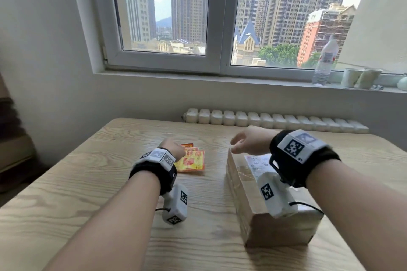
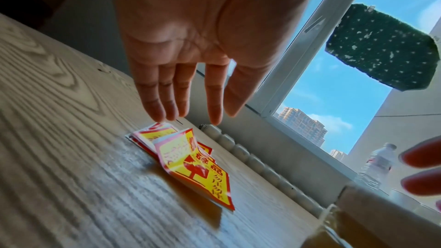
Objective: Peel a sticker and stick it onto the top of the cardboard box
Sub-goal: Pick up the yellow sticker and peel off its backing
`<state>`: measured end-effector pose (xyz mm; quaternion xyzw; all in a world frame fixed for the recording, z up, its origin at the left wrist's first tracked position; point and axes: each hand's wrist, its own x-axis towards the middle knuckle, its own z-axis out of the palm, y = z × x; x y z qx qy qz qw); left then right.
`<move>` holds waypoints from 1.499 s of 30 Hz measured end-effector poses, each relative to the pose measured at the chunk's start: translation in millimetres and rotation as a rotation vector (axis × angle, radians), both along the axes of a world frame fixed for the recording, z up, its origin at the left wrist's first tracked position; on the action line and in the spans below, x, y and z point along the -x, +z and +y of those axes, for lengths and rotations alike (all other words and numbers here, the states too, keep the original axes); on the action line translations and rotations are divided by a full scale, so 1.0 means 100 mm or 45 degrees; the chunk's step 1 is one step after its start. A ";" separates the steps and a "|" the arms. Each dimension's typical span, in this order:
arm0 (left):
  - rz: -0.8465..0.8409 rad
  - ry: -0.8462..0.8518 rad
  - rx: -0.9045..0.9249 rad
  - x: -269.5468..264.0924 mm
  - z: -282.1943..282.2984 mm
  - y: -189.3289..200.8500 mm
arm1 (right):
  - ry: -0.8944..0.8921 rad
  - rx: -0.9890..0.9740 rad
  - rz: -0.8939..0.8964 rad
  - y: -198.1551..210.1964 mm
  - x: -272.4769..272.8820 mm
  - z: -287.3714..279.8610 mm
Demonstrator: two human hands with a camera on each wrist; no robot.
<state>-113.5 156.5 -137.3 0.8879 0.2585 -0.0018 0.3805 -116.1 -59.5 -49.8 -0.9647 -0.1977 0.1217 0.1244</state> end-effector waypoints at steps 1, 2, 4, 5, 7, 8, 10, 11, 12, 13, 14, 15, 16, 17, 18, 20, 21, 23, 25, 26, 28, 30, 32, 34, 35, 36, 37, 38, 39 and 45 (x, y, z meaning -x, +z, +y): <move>0.031 -0.025 -0.015 -0.05 0.01 -0.03 | 0.020 0.037 0.035 -0.05 -0.03 0.05; 0.052 -0.029 -0.021 -0.11 0.01 -0.08 | 0.033 0.076 0.063 -0.09 -0.05 0.10; 0.089 -0.032 -0.010 -0.21 0.02 -0.16 | 0.037 0.129 0.099 -0.15 -0.10 0.14; 0.101 -0.033 -0.019 -0.25 0.03 -0.21 | 0.031 0.129 0.116 -0.16 -0.13 0.14; 0.109 -0.019 -0.055 -0.30 0.02 -0.27 | 0.019 0.102 0.140 -0.17 -0.16 0.12; 0.108 -0.004 -0.061 -0.31 0.01 -0.28 | 0.016 0.089 0.143 -0.17 -0.17 0.11; 0.088 0.041 -0.074 -0.30 0.00 -0.30 | 0.014 0.074 0.141 -0.18 -0.18 0.09; 0.064 0.068 -0.083 -0.30 0.00 -0.32 | 0.013 0.070 0.137 -0.19 -0.18 0.08; 0.033 0.110 -0.082 -0.31 0.00 -0.34 | 0.012 0.067 0.132 -0.19 -0.18 0.07; -0.009 0.156 -0.063 -0.30 0.01 -0.33 | 0.015 0.069 0.126 -0.18 -0.18 0.07; -0.054 0.182 -0.015 -0.28 0.00 -0.31 | 0.020 0.076 0.116 -0.17 -0.17 0.06; -0.103 0.197 0.034 -0.27 -0.01 -0.29 | 0.023 0.082 0.107 -0.17 -0.15 0.06; -0.142 0.209 0.074 -0.25 -0.03 -0.24 | 0.024 0.082 0.098 -0.16 -0.13 0.05; -0.190 0.222 0.117 -0.20 -0.05 -0.16 | 0.025 0.071 0.076 -0.15 -0.10 0.05; -0.245 0.229 0.164 -0.16 -0.07 -0.06 | 0.026 0.052 0.038 -0.14 -0.08 0.04; -0.359 0.215 0.278 -0.07 -0.12 0.13 | 0.003 -0.028 -0.095 -0.11 -0.01 0.02; -0.413 0.197 0.353 -0.02 -0.15 0.24 | -0.019 -0.090 -0.171 -0.10 0.03 0.01; -0.527 0.145 0.557 0.12 -0.23 0.43 | -0.059 -0.265 -0.257 -0.08 0.10 -0.01; -0.600 0.056 0.779 0.30 -0.36 0.60 | -0.118 -0.593 -0.140 -0.06 0.16 -0.07; -0.617 0.010 0.853 0.39 -0.43 0.67 | -0.171 -0.815 -0.016 -0.04 0.20 -0.11; -0.626 -0.066 0.940 0.54 -0.55 0.76 | -0.272 -1.224 0.195 0.02 0.29 -0.22; -0.584 -0.111 0.978 0.67 -0.65 0.81 | -0.333 -1.375 0.189 0.08 0.37 -0.32; -0.510 -0.157 0.976 0.77 -0.71 0.83 | -0.357 -1.384 0.116 0.09 0.42 -0.40; -0.440 -0.213 0.952 0.84 -0.77 0.81 | -0.386 -1.398 0.073 0.08 0.44 -0.48; -0.415 -0.231 0.937 0.86 -0.79 0.80 | -0.398 -1.407 0.063 0.07 0.45 -0.52; -0.398 -0.247 0.922 0.89 -0.81 0.79 | -0.402 -1.408 0.057 0.07 0.46 -0.55; -0.385 -0.252 0.915 0.91 -0.83 0.79 | -0.398 -1.395 0.054 0.06 0.46 -0.58; -0.379 -0.254 0.907 0.93 -0.86 0.79 | -0.390 -1.372 0.049 0.05 0.48 -0.59; -0.377 -0.258 0.898 0.93 -0.88 0.79 | -0.380 -1.354 0.041 0.05 0.50 -0.61; -0.386 -0.278 0.902 0.94 -1.00 0.79 | -0.373 -0.909 -0.212 0.00 0.59 -0.69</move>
